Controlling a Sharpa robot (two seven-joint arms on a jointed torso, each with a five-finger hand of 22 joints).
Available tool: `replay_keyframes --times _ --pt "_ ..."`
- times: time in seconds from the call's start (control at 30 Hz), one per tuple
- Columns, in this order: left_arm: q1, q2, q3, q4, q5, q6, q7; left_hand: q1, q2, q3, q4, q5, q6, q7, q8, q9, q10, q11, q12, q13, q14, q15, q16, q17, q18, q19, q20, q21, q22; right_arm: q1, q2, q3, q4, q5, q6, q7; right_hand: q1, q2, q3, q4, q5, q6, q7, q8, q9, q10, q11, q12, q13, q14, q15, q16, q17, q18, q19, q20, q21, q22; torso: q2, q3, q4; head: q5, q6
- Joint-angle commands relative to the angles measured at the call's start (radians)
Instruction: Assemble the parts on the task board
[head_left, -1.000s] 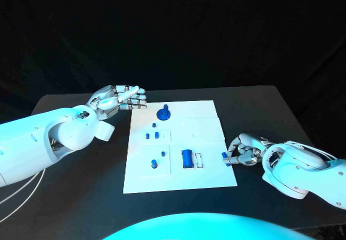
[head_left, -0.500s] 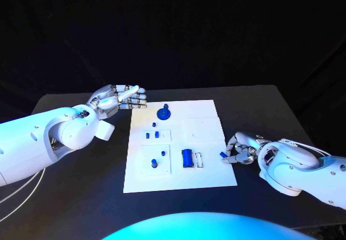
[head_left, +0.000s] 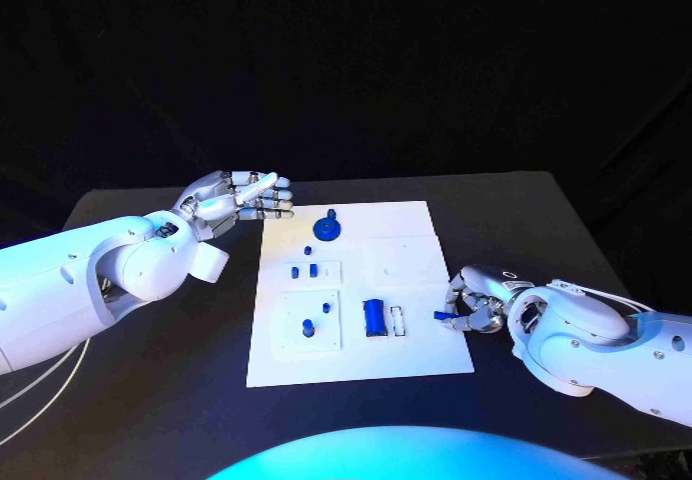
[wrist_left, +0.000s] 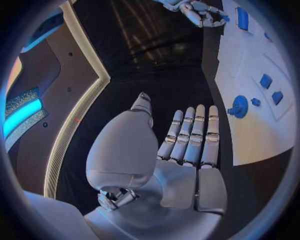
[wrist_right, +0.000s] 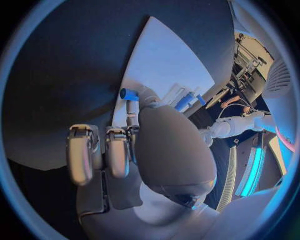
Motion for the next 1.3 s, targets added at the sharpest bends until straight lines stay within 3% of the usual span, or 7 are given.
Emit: replay_keyframes --times 0.03,0.3,0.53,0.73,0.97,1.1,1.3 --pt "0.000 0.000 0.001 0.003 0.006 0.017 0.014 -0.003 0.009 0.008 0.000 -0.004 0.006 0.073 0.004 -0.001 0.007 -0.003 -0.005 0.001 0.008 -0.002 -0.003 0.001 -0.001 0.007 0.002 -0.004 -0.001 -0.014 0.003 -0.012 -0.005 -0.030 0.043 -0.055 -0.006 -0.019 0.108 -0.059 0.024 0.009 -0.001 0.004 -0.018 0.061 -0.008 -0.004 0.208 0.096 -0.005 0.005 0.225 -0.014 0.092 -0.007 0.007 0.244 0.000 -0.0007 0.0003 0.002 0.000" --pt "0.000 0.001 0.001 0.003 0.006 0.015 0.014 -0.003 0.009 0.008 0.000 -0.004 0.006 0.073 0.004 -0.001 0.007 -0.003 -0.005 0.001 0.008 -0.002 -0.003 0.001 -0.001 0.007 0.002 -0.004 -0.001 0.005 -0.004 -0.011 0.028 0.009 -0.020 -0.031 -0.042 -0.052 0.203 -0.065 0.065 0.008 -0.004 0.014 -0.008 0.063 -0.010 -0.004 0.209 0.096 -0.006 0.006 0.226 -0.014 0.092 -0.008 0.006 0.244 0.000 -0.0007 0.0006 0.002 0.000" --pt "0.000 0.005 0.001 0.003 0.001 0.006 0.020 -0.001 0.011 0.008 -0.001 -0.005 0.006 0.073 0.003 -0.001 0.008 -0.003 -0.006 0.001 0.008 -0.003 -0.005 0.001 -0.001 0.007 0.002 -0.005 -0.002 0.030 0.009 -0.010 0.050 0.076 -0.092 0.011 -0.066 -0.060 0.256 -0.073 0.087 0.000 -0.004 0.024 0.005 0.063 -0.010 -0.006 0.208 0.095 -0.007 0.004 0.223 -0.014 0.092 -0.008 0.003 0.243 0.000 -0.0006 0.0000 0.003 0.001" --pt "0.000 0.007 0.001 0.005 -0.003 0.006 0.028 0.001 0.006 0.005 0.000 -0.004 0.006 0.073 0.003 -0.003 0.003 -0.002 -0.010 0.000 0.010 -0.002 -0.009 0.001 -0.001 0.007 0.002 -0.005 -0.004 0.033 0.037 -0.011 0.047 0.222 -0.138 0.032 -0.136 -0.062 0.292 -0.061 0.033 -0.013 -0.005 0.034 0.018 0.063 -0.010 -0.007 0.208 0.095 -0.007 0.004 0.223 -0.013 0.091 -0.008 -0.002 0.242 0.000 -0.0013 -0.0001 0.005 0.002" --pt "0.000 0.006 0.001 0.006 -0.004 0.006 0.030 0.001 0.006 0.005 0.000 -0.004 0.006 0.073 0.003 -0.003 0.003 -0.002 -0.010 0.000 0.010 -0.002 -0.009 0.001 -0.001 0.007 0.002 -0.005 -0.004 0.028 0.067 -0.011 0.041 0.329 -0.141 0.032 -0.245 -0.048 0.301 -0.056 -0.046 -0.014 -0.005 0.042 0.026 0.066 -0.009 -0.005 0.210 0.096 -0.006 0.005 0.225 -0.013 0.092 -0.007 0.002 0.243 0.000 -0.0004 0.0004 0.005 -0.001" --pt "0.000 0.005 0.001 0.007 -0.005 0.007 0.029 0.001 0.005 0.004 0.000 -0.004 0.006 0.073 0.003 -0.004 0.003 -0.002 -0.011 0.000 0.010 -0.002 -0.010 0.001 -0.001 0.007 0.002 -0.006 -0.005 0.021 0.086 -0.011 0.034 0.354 -0.127 0.024 -0.294 -0.049 0.292 -0.058 -0.006 -0.014 -0.005 0.046 0.030 0.067 -0.009 -0.004 0.211 0.096 -0.006 0.005 0.226 -0.014 0.092 -0.008 0.003 0.243 0.000 0.0000 0.0004 0.005 -0.001" --pt "0.000 0.003 0.001 0.008 -0.005 0.008 0.028 0.002 0.004 0.004 0.000 -0.003 0.006 0.073 0.003 -0.004 0.002 -0.002 -0.011 0.000 0.011 -0.002 -0.010 0.001 -0.001 0.007 0.002 -0.006 -0.005 0.014 0.107 -0.011 0.026 0.367 -0.126 0.014 -0.331 -0.044 0.278 -0.054 -0.002 -0.013 -0.004 0.048 0.032 0.067 -0.008 -0.004 0.211 0.097 -0.006 0.006 0.228 -0.014 0.093 -0.007 0.005 0.244 0.001 0.0005 0.0002 0.006 -0.003"
